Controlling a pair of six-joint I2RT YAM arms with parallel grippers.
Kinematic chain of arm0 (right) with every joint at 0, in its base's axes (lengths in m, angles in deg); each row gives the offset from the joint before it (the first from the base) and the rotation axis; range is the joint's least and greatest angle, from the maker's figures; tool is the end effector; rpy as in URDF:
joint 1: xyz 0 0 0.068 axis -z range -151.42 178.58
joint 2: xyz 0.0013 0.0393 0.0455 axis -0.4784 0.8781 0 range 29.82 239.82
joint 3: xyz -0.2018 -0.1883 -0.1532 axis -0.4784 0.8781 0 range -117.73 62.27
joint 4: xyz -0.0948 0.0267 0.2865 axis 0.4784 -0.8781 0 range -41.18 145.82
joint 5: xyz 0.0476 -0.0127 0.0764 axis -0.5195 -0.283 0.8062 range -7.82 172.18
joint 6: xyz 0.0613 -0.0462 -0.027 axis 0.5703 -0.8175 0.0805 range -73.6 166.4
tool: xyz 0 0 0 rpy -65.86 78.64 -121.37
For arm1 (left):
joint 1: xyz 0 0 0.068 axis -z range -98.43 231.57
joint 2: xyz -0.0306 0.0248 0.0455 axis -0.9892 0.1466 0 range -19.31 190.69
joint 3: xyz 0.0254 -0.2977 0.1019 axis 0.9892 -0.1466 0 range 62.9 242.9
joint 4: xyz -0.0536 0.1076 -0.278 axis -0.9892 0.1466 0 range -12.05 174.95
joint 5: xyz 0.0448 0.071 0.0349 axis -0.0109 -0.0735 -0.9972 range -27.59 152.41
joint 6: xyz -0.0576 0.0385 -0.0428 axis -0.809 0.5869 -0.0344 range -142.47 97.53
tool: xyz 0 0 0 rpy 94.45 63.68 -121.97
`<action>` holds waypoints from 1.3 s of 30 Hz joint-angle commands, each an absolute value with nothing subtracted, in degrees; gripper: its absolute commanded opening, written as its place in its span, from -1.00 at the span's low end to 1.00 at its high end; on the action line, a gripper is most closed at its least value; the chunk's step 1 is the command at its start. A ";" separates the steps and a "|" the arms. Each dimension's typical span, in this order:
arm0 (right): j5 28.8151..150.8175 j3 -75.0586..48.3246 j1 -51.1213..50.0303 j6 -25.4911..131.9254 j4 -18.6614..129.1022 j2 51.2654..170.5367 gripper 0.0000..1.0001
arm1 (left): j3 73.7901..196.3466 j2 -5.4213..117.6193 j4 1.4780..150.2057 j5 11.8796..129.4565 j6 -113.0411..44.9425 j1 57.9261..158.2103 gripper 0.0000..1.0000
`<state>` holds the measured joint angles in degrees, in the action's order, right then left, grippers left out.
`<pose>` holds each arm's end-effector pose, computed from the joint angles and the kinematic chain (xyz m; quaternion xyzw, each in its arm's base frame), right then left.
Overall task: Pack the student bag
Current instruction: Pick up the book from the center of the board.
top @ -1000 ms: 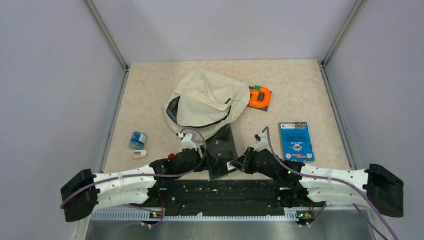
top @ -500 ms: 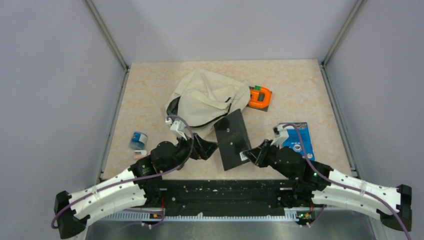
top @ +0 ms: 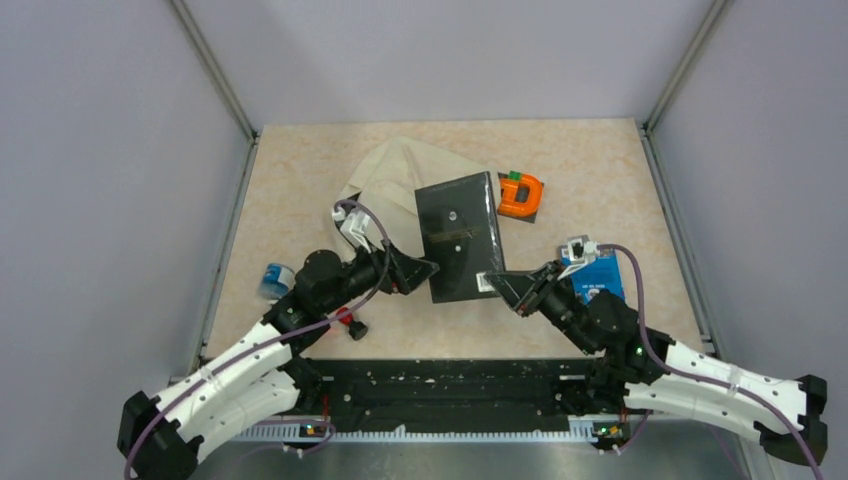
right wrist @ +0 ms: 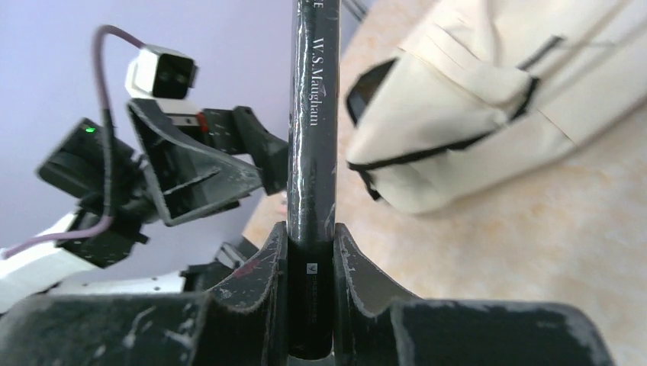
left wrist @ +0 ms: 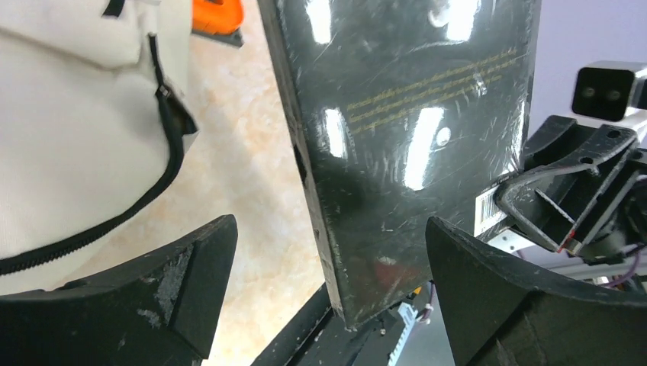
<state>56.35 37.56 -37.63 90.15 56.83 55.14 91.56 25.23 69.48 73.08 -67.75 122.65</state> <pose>0.0961 0.1417 0.3030 0.0217 0.7045 0.4761 0.5259 0.1700 -0.1655 0.2898 0.0340 0.7498 -0.5006 0.4313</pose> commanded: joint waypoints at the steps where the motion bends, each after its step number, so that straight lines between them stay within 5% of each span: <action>1: 61.42 35.84 -37.42 86.07 83.78 56.63 -1.00 | 92.18 21.91 61.57 79.74 -68.08 119.65 0.96; 13: 73.22 38.29 -37.43 87.91 102.54 64.70 -1.00 | 89.19 16.75 48.97 88.83 -72.68 116.42 0.87; 23: 69.27 40.19 -37.43 89.00 100.74 64.75 -1.00 | 86.95 16.25 41.14 92.35 -75.29 115.69 -0.09; 30: 58.83 40.20 -37.34 87.10 90.67 65.59 -1.00 | 85.58 16.31 37.89 93.95 -76.28 115.56 -0.98; 32: 55.88 39.80 -37.27 85.67 87.63 66.33 -1.00 | 85.00 16.03 37.78 93.73 -76.36 115.50 -1.00; 33: 55.13 39.43 -37.25 84.49 86.76 66.78 -0.89 | 84.77 15.81 38.20 93.28 -76.35 115.49 -1.00; 39: 52.38 31.52 -36.35 73.37 75.75 69.71 0.63 | 86.17 12.89 51.42 81.57 -72.46 115.25 -1.00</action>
<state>61.12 39.79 -37.48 83.40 83.19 68.26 84.37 16.22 46.35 90.13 -78.57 115.55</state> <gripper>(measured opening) 0.643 0.273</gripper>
